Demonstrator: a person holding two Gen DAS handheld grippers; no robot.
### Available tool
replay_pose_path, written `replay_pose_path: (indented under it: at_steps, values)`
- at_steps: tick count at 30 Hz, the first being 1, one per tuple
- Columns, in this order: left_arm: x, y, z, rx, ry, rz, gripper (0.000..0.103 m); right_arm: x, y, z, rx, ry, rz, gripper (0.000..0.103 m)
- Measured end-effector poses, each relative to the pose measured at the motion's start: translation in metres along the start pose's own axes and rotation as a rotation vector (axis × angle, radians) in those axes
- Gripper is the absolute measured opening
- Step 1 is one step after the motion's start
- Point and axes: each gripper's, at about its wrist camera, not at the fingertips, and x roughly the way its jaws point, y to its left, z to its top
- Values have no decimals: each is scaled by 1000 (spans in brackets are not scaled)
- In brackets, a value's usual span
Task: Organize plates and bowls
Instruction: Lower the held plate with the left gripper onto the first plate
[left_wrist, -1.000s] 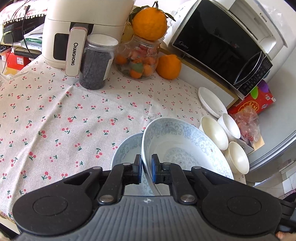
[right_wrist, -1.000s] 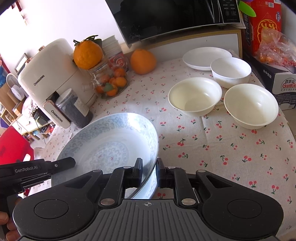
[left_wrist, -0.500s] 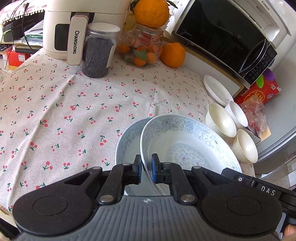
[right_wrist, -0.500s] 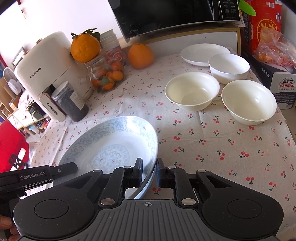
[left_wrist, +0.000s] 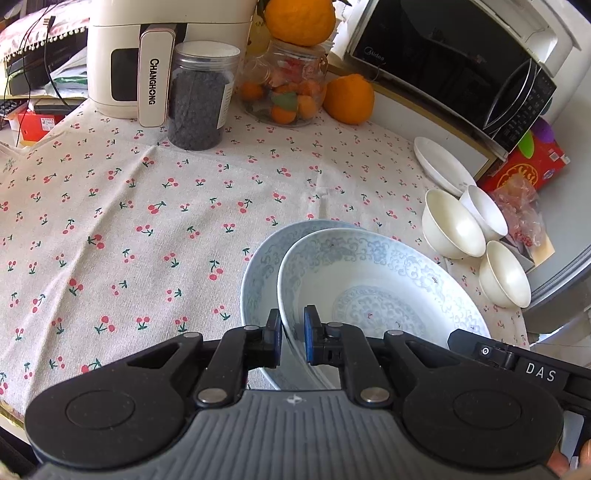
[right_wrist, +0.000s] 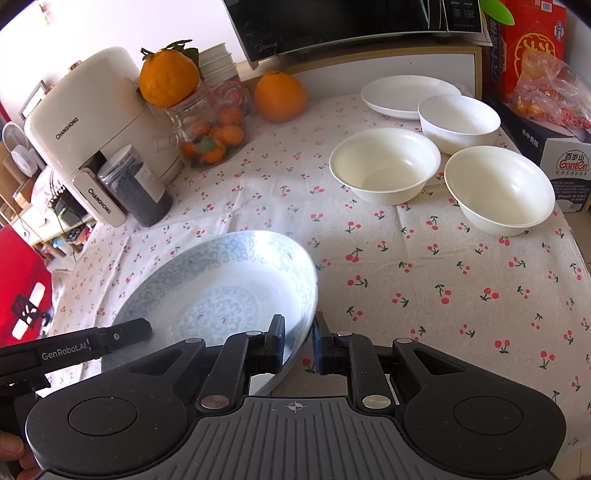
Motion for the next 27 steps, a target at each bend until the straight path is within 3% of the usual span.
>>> replay_pose_path:
  at_steps: [13,27]
  values:
    - [8,-1,-7,29,21,45,12,8,6,-7,-28,31,-38,18]
    - [14,1,-5,21,22,40,13,13,11,-6,-50,18,-65,18]
